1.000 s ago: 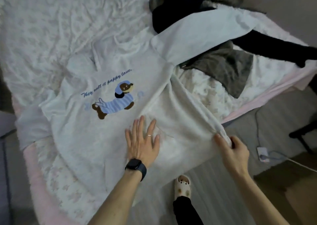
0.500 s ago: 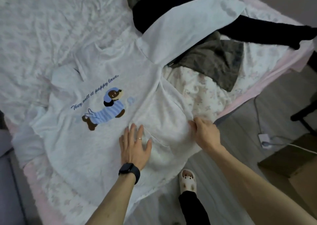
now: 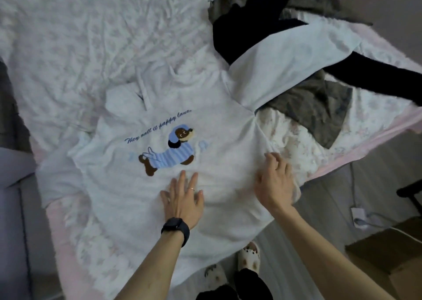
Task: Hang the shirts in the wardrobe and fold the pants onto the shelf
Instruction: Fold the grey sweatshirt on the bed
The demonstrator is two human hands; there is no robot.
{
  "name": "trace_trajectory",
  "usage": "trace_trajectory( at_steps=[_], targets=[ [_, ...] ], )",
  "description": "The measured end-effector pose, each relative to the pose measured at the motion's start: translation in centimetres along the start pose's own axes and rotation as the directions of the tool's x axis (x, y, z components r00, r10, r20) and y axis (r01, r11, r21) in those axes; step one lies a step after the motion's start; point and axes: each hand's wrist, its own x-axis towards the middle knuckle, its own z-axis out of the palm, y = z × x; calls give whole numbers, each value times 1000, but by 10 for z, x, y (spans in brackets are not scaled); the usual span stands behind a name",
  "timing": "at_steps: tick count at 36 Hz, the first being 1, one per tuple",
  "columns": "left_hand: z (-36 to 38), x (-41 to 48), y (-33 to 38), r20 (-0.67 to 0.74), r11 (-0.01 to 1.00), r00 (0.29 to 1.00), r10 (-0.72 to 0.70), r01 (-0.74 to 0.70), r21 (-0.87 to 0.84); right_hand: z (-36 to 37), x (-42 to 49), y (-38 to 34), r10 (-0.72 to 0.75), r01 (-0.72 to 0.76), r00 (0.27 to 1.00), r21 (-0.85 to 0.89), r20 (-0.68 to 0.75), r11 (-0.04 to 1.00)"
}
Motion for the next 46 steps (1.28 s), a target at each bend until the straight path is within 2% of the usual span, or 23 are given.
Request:
trace_trajectory(
  at_steps=[4, 7, 12, 16, 18, 20, 21, 22, 25, 27, 30, 32, 33, 34, 36, 38, 39, 41, 43, 46],
  targets=[
    [-33, 18, -41, -82, 1000, 997, 16, -16, 1, 4, 21, -65, -242, 242, 970, -13, -32, 970],
    [-63, 43, -76, -170, 999, 985, -23, 15, -47, 7, 51, -106, -334, 334, 942, 4, 16, 943],
    [-126, 117, -145, -277, 960, 938, -207, 141, -241, 14, 130, -191, -389, 391, 913, 8, 121, 920],
    [-183, 188, -182, -374, 909, 885, -276, 115, -400, 19, 196, -263, -362, 361, 918, 35, 163, 932],
    [-208, 223, -193, -314, 831, 880, -357, 145, -538, 23, 228, -297, -348, 341, 919, 69, 188, 938],
    [-230, 253, -200, -169, 651, 887, -431, 176, -739, 27, 255, -328, -329, 302, 915, 145, 235, 942],
    [-238, 268, -204, -79, 561, 892, -444, 208, -801, 32, 268, -344, -306, 262, 912, 189, 271, 946],
    [-245, 281, -208, 8, 514, 899, -438, 258, -818, 37, 279, -358, -274, 208, 910, 229, 311, 951],
    [-254, 312, -214, 189, 495, 914, -359, 358, -792, 50, 306, -387, -202, 129, 885, 197, 419, 972],
    [-252, 332, -220, 254, 421, 914, -317, 375, -826, 60, 323, -401, -140, 77, 873, 151, 467, 986],
    [-246, 343, -228, 283, 366, 922, -263, 367, -856, 71, 337, -411, -12, -65, 851, 128, 525, 990],
    [-245, 344, -232, 222, 352, 935, -276, 313, -882, 74, 340, -415, 10, -82, 827, 103, 562, 991],
    [-248, 345, -232, 151, 307, 941, -302, 246, -919, 74, 342, -419, -34, -67, 823, 157, 567, 985],
    [-254, 346, -232, 65, 239, 938, -340, 153, -959, 74, 348, -423, -112, -54, 835, 283, 539, 958],
    [-272, 344, -228, -118, 139, 883, -454, -60, -988, 64, 357, -430, -253, 23, 901, 543, 352, 839],
    [-296, 345, -227, -266, 122, 794, -546, -239, -963, 48, 365, -442, -321, 121, 933, 698, 163, 706],
    [-308, 349, -228, -324, 116, 752, -574, -317, -941, 43, 369, -448, -336, 132, 932, 742, 132, 657],
    [-325, 358, -230, -384, 121, 709, -591, -393, -912, 45, 377, -456, -360, 143, 919, 716, 159, 683],
    [-329, 371, -229, -377, 177, 749, -545, -336, -925, 54, 387, -452, -342, 156, 907, 560, 244, 814],
    [-304, 385, -227, -233, 321, 855, -463, -83, -944, 72, 400, -426, -239, 113, 875, 301, 421, 947]
  ],
)
